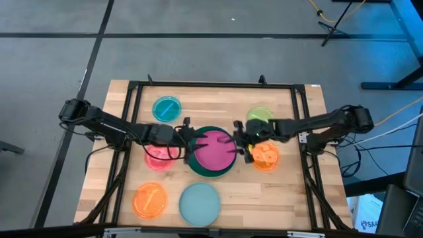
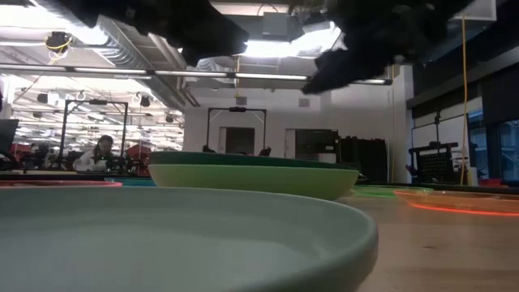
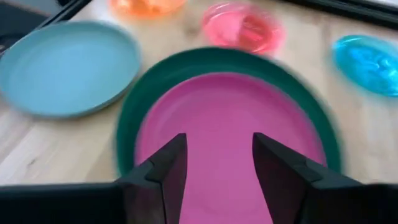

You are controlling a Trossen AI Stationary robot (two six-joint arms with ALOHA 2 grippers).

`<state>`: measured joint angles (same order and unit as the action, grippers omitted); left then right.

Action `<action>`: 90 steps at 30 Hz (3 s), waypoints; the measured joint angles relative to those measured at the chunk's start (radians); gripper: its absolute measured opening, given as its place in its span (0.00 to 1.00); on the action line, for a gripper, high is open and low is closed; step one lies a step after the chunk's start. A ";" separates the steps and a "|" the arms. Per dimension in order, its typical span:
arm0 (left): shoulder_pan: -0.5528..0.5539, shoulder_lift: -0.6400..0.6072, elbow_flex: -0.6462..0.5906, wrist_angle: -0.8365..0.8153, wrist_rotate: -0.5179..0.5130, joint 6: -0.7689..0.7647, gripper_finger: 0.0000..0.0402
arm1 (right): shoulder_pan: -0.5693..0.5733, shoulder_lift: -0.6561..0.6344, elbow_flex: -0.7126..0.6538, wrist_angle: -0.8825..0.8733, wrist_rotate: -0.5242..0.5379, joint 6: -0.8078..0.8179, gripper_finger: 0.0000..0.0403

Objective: Stack plastic plates
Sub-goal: Stack the light blue plate on top of the dark pink plate

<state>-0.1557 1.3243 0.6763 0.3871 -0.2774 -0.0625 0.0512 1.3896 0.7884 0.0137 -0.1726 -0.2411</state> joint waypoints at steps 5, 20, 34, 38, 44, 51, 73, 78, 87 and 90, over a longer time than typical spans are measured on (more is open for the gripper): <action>-0.046 0.000 0.088 -0.226 0.009 -0.151 0.38 | 0.077 -0.028 -0.130 0.062 0.058 0.016 0.43; -0.221 0.003 0.130 -0.530 0.016 -0.658 0.39 | 0.126 -0.033 -0.191 0.068 0.102 0.091 0.43; -0.307 0.222 0.130 -0.531 0.174 -0.966 0.38 | 0.126 -0.033 -0.191 0.059 0.102 0.140 0.43; -0.300 0.263 0.130 -0.533 0.177 -0.978 0.38 | 0.126 -0.033 -0.191 0.059 0.102 0.140 0.43; -0.293 0.324 0.130 -0.528 0.252 -1.006 0.38 | 0.126 -0.033 -0.191 0.059 0.102 0.140 0.43; -0.292 0.378 0.130 -0.460 0.290 -0.981 0.38 | 0.126 -0.033 -0.191 0.058 0.106 0.139 0.43; -0.287 0.446 0.130 -0.348 0.296 -0.780 0.25 | 0.125 -0.033 -0.191 0.063 0.113 0.139 0.43; -0.280 0.448 0.129 -0.338 0.302 -0.731 0.09 | 0.125 -0.033 -0.191 0.064 0.113 0.139 0.43; -0.280 0.449 0.128 -0.335 0.325 -0.712 0.03 | 0.125 -0.033 -0.191 0.064 0.113 0.139 0.43; -0.281 0.432 0.128 -0.344 0.340 -0.713 0.03 | 0.125 -0.033 -0.191 0.064 0.113 0.139 0.43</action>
<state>-0.4366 1.7559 0.8043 0.0432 0.0624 -0.7754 0.1764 1.3571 0.5972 0.0776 -0.0597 -0.1017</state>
